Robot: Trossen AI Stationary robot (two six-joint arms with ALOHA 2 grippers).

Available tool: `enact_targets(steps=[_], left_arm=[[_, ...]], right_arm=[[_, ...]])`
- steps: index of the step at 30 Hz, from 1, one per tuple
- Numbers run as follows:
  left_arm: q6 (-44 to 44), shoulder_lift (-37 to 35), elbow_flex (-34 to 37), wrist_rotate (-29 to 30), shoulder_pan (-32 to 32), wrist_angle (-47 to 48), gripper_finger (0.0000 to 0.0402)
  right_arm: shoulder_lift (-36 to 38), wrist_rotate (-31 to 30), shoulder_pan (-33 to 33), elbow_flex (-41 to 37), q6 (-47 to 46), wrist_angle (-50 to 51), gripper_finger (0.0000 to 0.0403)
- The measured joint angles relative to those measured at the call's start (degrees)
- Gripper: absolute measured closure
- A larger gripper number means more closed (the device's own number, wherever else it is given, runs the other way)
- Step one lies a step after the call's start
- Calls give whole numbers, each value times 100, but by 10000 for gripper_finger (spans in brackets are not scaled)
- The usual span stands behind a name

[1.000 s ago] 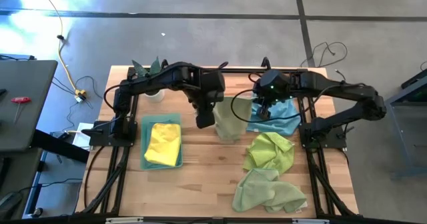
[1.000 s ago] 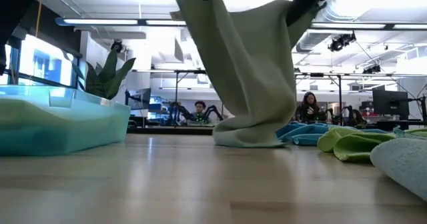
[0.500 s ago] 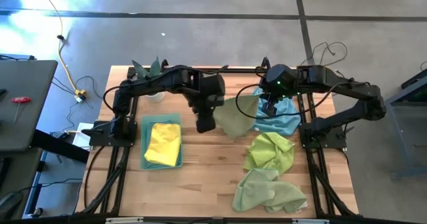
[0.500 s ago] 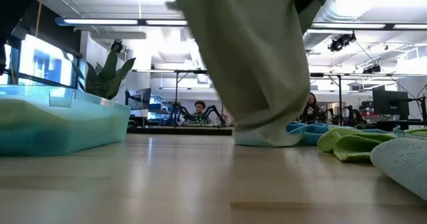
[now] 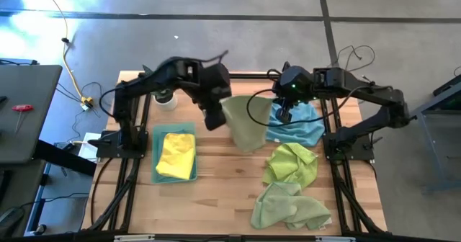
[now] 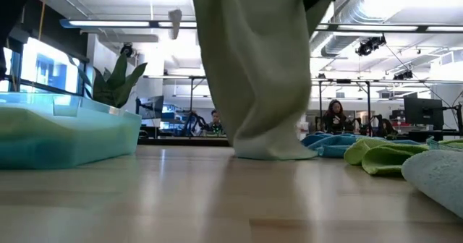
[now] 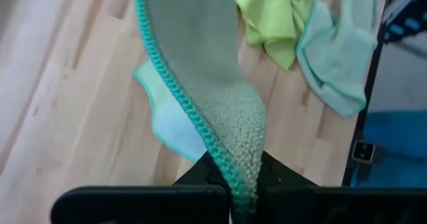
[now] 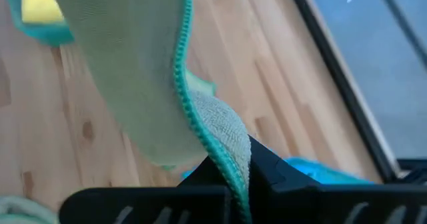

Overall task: Fold microfiber towels
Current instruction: Fold the top green microfiber towel

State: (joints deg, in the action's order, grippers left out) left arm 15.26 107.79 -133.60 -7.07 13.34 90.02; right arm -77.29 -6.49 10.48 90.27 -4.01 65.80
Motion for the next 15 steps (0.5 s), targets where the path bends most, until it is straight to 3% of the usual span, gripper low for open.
enact_targets(steps=[10, 15], left_arm=[[274, -193, -4, 367, 344, 0, 401], [78, -102, 2, -222, 141, 0, 401]], right_arm=[[-634, -982, 0, 1653, -50, 1155, 403], [-859, -815, -159, 1804, -10, 1342, 403]])
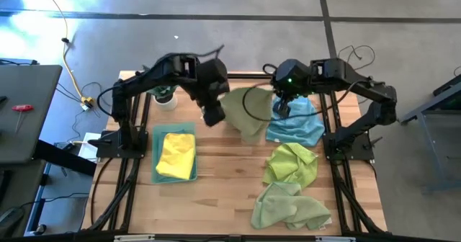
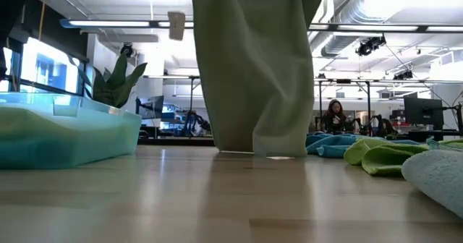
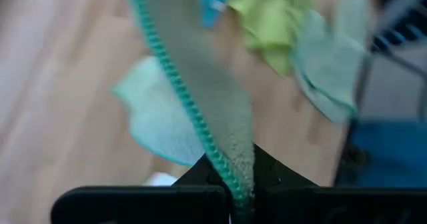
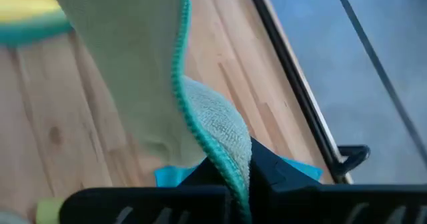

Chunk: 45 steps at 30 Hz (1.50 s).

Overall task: Fold microfiber towels
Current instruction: Fold the top green microfiber towel

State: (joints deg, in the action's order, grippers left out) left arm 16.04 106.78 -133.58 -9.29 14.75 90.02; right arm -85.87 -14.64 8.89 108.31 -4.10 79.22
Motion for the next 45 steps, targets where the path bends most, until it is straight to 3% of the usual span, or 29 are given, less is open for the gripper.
enact_targets(steps=[2, 12, 14, 19, 23, 28, 37, 45], left_arm=[[-116, -22, -2, 9, -88, 1, 401], [-16, -435, -7, 2137, 161, 0, 401], [-14, -493, -7, 2005, 180, 0, 401], [-209, -563, -7, 442, 165, 0, 401], [-274, -566, -7, 198, 99, 0, 401], [-276, -566, -7, 291, 130, 0, 401], [-492, -566, -2, 1139, 259, 0, 401], [-1402, -566, -2, 2040, 264, 0, 401]], right_arm=[[-8, -106, -56, 0, 141, -15, 403], [-8, -1599, -110, 130, 1019, -1119, 403], [-12, -1329, -112, 176, 1023, -1135, 403], [-12, 461, -61, 199, 589, -1030, 403], [-11, 742, -81, 158, 399, -905, 403], [-84, 434, -81, 153, 104, -340, 403], [-526, 185, -81, 149, -209, 106, 403], [-602, 9, -64, 144, 175, 144, 403]])
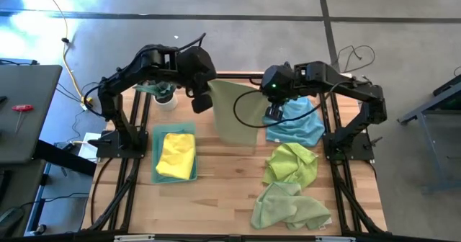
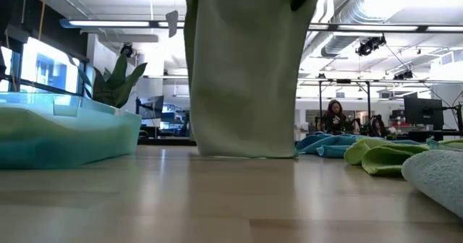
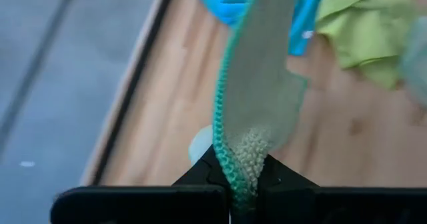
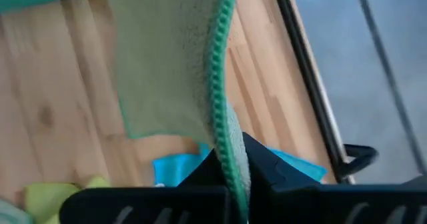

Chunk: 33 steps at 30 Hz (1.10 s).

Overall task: Fold microfiber towels
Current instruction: Fold the top green microfiber towel

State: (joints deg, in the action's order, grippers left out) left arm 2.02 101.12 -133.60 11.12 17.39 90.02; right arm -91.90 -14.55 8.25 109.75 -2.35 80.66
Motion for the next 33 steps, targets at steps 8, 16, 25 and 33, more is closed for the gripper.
enact_targets(steps=[8, 16, 25, 33], left_arm=[[-1097, 58, 4, 1601, -15, 0, 401], [-1567, 87, 4, 2795, 65, -1, 401], [-1793, 87, 4, 2569, 319, -2, 401], [-1719, 87, 4, 2106, 560, 0, 402]], right_arm=[[-2, -1368, 0, 87, 540, -267, 403], [-2, -2501, 48, 87, 1126, -709, 403], [-2, -2468, 274, 87, 1669, -1066, 403], [-2, -2188, 426, 87, 1816, -1150, 403]])
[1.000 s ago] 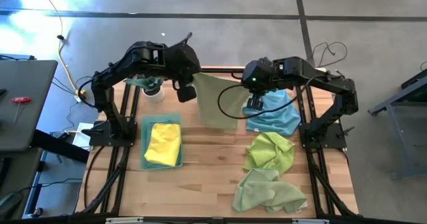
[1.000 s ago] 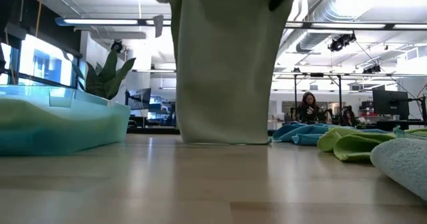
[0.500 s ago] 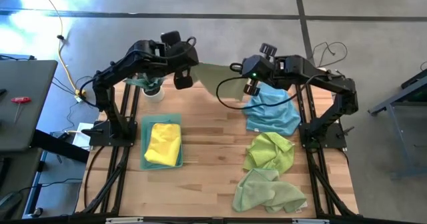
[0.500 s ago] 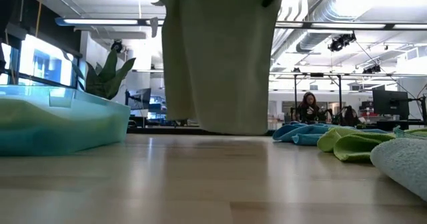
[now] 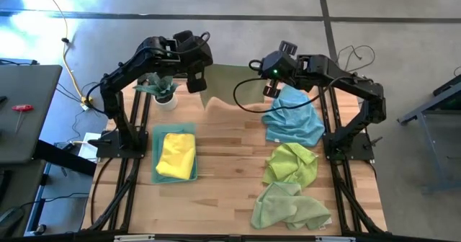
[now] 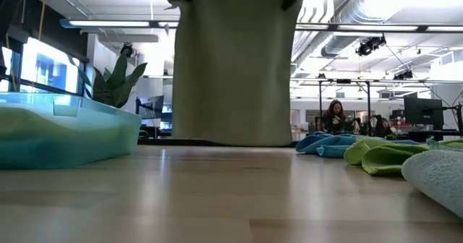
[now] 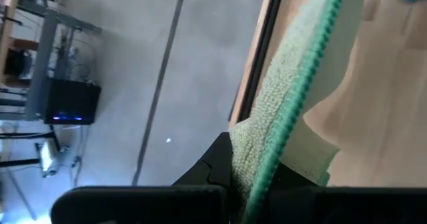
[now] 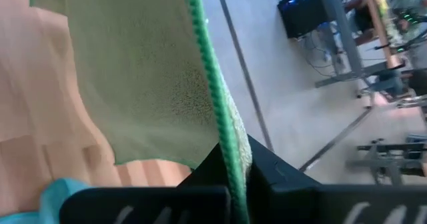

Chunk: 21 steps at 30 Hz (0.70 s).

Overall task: Fold microfiber towels
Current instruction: Fold the top green microfiber towel

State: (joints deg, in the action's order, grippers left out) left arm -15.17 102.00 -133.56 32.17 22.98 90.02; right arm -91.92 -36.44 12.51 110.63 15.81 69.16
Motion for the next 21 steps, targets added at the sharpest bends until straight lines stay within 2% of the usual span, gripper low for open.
enact_targets(steps=[8, 17, 21], left_arm=[[-130, 0, 0, -732, -63, 0, 402], [-447, 0, 0, -484, 253, 0, 402], [-162, 0, 0, -288, 336, -2, 402]], right_arm=[[0, 174, -3, 0, -27, -1, 403], [0, 230, 296, 4, 577, -442, 403], [0, 246, 432, 4, 488, -512, 403]])
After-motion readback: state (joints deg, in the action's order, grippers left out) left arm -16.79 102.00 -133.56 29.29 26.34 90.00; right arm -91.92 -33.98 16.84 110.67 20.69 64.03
